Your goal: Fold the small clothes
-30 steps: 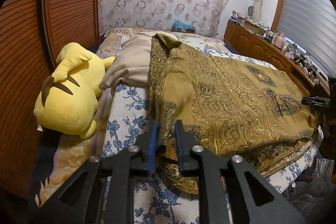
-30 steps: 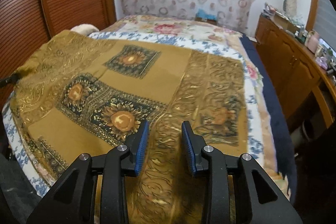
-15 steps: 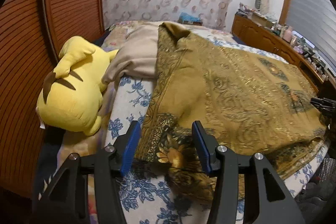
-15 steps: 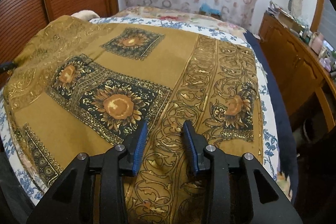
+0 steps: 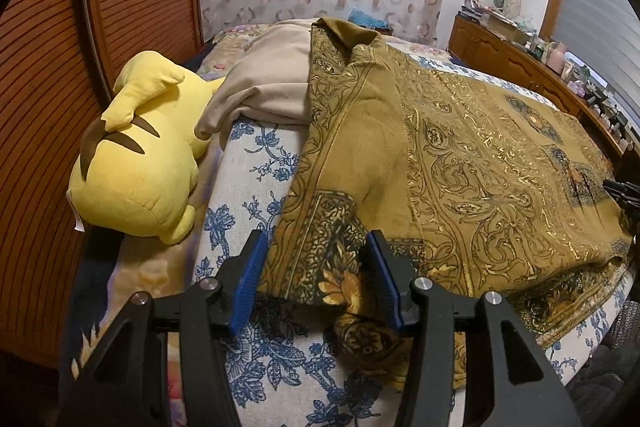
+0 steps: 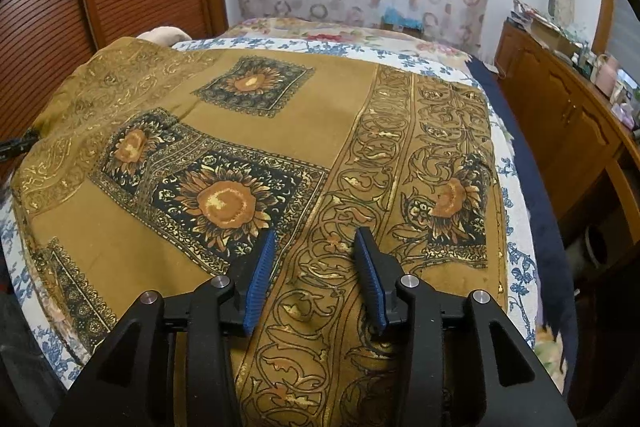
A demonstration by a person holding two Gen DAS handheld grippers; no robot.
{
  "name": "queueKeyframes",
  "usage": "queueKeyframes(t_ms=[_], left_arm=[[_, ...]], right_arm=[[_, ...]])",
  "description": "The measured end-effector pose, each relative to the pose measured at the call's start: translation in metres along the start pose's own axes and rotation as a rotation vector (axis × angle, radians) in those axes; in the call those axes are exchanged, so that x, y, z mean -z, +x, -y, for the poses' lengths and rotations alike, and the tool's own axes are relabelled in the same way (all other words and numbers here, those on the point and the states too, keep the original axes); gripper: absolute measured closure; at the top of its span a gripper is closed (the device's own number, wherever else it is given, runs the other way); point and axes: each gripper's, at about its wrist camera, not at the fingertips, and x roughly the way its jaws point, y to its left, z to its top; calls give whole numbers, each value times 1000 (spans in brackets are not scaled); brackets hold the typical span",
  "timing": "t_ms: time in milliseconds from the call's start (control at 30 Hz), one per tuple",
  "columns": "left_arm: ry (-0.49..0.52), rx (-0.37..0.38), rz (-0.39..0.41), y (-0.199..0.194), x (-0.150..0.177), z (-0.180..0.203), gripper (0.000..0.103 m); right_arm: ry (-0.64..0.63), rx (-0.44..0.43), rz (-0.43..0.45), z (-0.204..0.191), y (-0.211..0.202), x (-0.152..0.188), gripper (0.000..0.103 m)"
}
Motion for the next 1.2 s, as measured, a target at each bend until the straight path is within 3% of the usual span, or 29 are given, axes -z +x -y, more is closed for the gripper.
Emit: queueKeyframes(t_ms=[167, 233, 333, 467, 533, 900, 1200], left_arm=[[5, 3, 4, 1, -1, 2, 53], [0, 44, 8, 1, -1, 3, 55], [-8, 109, 5, 1, -1, 7, 67], [-15, 156, -5, 3, -4, 11, 97], [-20, 170, 6, 1, -5, 13, 99], [63, 248, 223, -56, -46, 56, 101], [131, 345, 304, -66, -97, 106, 102]], right_arm=[[2, 1, 1, -1, 0, 0, 61], [2, -2, 1, 0, 0, 0, 61], [6, -5, 1, 0, 0, 0, 61], [7, -5, 2, 0, 0, 0, 61], [7, -5, 2, 0, 0, 0, 61], [12, -10, 5, 0, 0, -1, 60], [13, -10, 6, 0, 0, 0, 60]])
